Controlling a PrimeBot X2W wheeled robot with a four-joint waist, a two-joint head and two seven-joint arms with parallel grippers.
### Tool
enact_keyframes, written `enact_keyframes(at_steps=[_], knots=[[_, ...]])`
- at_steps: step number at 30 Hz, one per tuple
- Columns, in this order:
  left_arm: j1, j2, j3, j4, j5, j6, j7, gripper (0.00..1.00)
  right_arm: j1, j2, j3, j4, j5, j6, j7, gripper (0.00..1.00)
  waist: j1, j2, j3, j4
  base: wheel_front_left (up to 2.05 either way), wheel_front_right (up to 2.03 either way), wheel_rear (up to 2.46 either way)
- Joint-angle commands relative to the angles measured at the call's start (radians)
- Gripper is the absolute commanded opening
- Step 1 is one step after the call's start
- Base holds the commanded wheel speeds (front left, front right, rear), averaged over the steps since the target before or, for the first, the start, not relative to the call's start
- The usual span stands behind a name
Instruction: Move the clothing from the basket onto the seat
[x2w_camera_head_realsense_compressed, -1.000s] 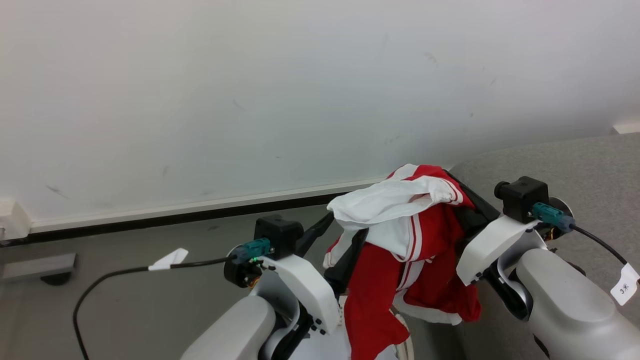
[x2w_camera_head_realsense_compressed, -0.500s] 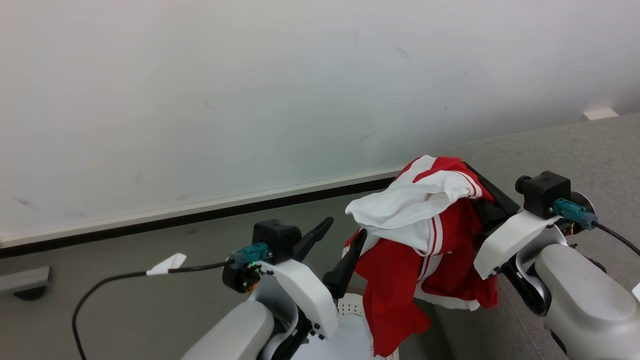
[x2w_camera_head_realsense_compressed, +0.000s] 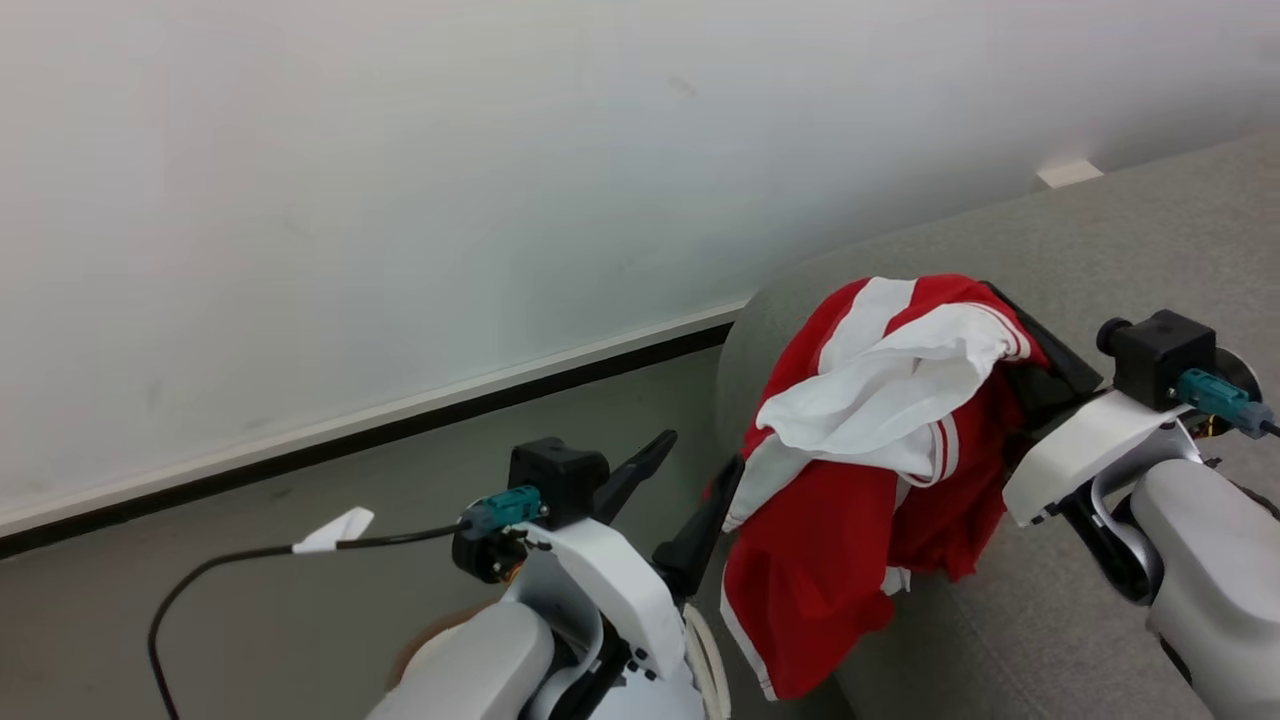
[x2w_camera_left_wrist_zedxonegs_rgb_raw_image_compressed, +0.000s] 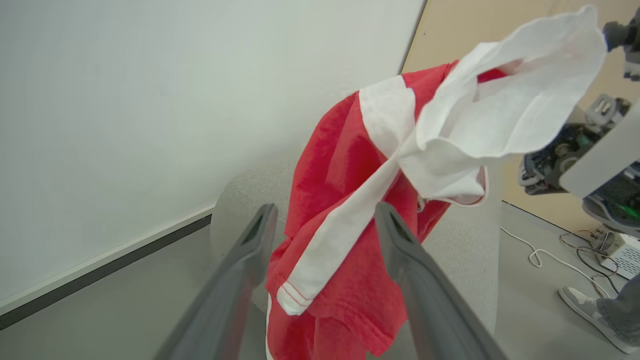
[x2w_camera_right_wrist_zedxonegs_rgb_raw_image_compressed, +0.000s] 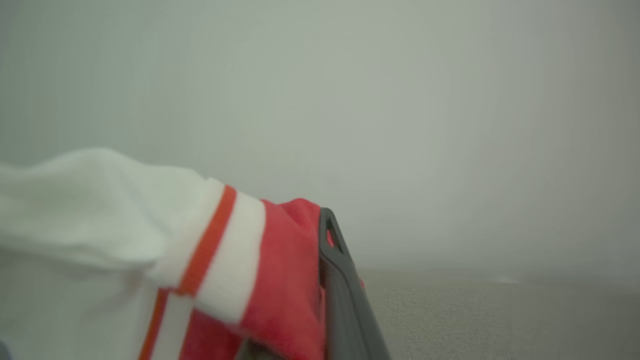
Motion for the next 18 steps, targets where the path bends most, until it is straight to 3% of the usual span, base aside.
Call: enact_keyframes(at_steps=[1, 10, 18], knots=[[-0.002, 0.003, 0.001, -0.002, -0.001, 0.000, -0.003, 1.00, -0.010, -0.015, -0.009, -0.010, -0.003, -0.002, -0.005, 0.00, 0.0000, -0.0001, 0.008, -0.030, 0.00, 0.00, 0.00], [-0.009, 0.004, -0.010, -0.022, 0.001, 0.002, -0.002, 1.00, 0.013, -0.071, -0.052, -0.065, -0.004, -0.002, -0.005, 0.00, 0.0000, -0.0001, 0.027, -0.106, 0.00, 0.00, 0.00], [-0.016, 0.005, -0.022, -0.042, 0.009, 0.006, 0.005, 1.00, 0.032, -0.092, -0.092, -0.094, -0.008, -0.002, -0.005, 0.00, 0.0000, -0.0001, 0.056, -0.118, 0.00, 0.00, 0.00]])
